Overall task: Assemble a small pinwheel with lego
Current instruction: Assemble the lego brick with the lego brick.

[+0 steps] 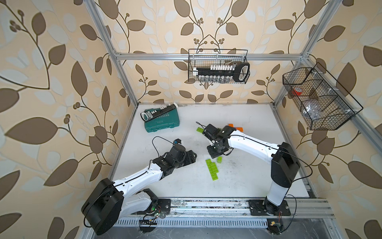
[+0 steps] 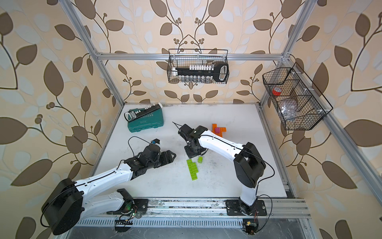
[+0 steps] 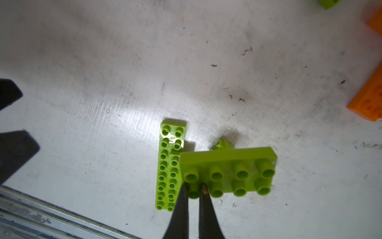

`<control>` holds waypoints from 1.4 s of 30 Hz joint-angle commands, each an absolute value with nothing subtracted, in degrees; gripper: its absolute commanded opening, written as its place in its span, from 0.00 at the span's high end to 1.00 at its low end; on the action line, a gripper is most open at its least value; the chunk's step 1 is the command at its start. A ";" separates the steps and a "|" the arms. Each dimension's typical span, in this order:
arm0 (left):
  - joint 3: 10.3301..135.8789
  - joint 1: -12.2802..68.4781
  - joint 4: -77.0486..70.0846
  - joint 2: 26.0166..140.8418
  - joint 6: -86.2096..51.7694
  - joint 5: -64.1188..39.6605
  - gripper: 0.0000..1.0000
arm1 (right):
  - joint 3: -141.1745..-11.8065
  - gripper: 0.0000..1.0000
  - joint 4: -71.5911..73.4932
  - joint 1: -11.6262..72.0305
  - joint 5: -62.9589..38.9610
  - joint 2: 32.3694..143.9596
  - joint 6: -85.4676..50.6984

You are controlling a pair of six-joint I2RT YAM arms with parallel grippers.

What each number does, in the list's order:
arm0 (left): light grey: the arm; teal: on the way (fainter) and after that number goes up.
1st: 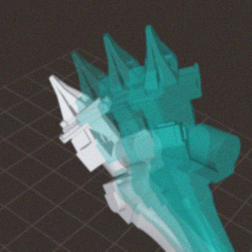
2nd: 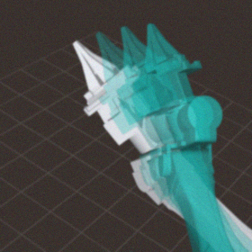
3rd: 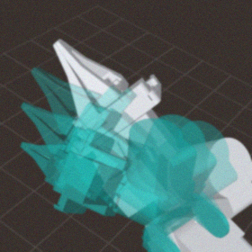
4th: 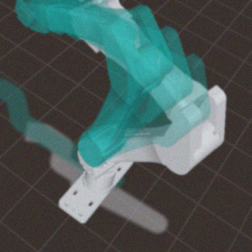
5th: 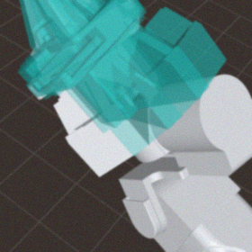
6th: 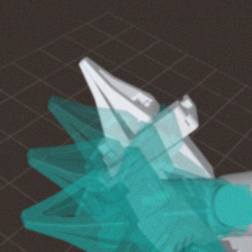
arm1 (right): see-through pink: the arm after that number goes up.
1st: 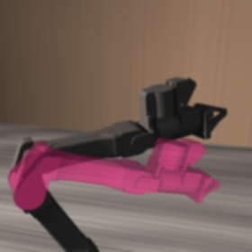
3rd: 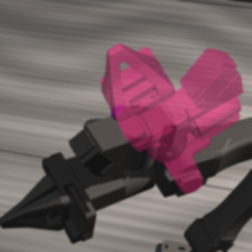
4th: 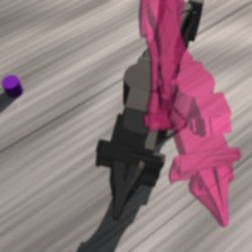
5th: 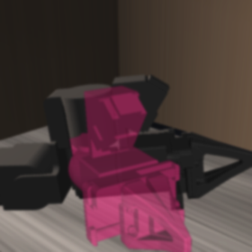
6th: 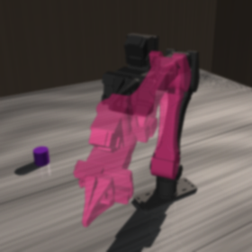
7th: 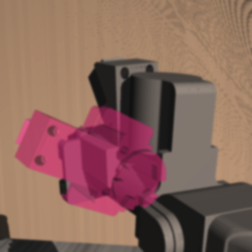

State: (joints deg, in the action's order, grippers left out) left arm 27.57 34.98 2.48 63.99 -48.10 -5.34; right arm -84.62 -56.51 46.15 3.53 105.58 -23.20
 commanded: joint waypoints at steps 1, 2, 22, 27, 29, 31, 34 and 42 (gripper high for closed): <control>25.68 32.81 -1.85 62.67 -48.59 -11.56 0.22 | -86.50 0.94 -57.04 46.69 1.17 109.24 -25.09; 25.12 32.37 -2.86 62.71 -48.60 -12.47 0.22 | -86.69 0.94 -56.78 46.68 1.03 110.11 -25.24; 24.43 31.76 -5.25 64.95 -48.58 -14.87 0.22 | -86.94 0.95 -54.83 46.71 -0.23 114.23 -25.93; 24.93 31.82 -4.87 65.43 -48.47 -15.17 0.22 | -87.14 0.95 -55.63 46.72 1.57 112.94 -26.78; 25.67 31.99 -3.71 65.78 -47.61 -14.77 0.22 | -86.80 0.95 -55.10 46.67 1.20 112.94 -27.47; 27.09 33.31 -1.04 65.79 -46.37 -12.86 0.22 | -86.48 0.95 -54.86 46.72 1.23 113.28 -28.17; 29.63 37.05 3.11 65.99 -44.33 -8.44 0.21 | -86.02 0.95 -54.83 46.73 1.61 113.52 -28.90; 30.71 42.64 1.38 69.62 -45.76 -5.21 0.21 | -85.06 0.94 -54.47 46.56 0.14 113.64 -30.30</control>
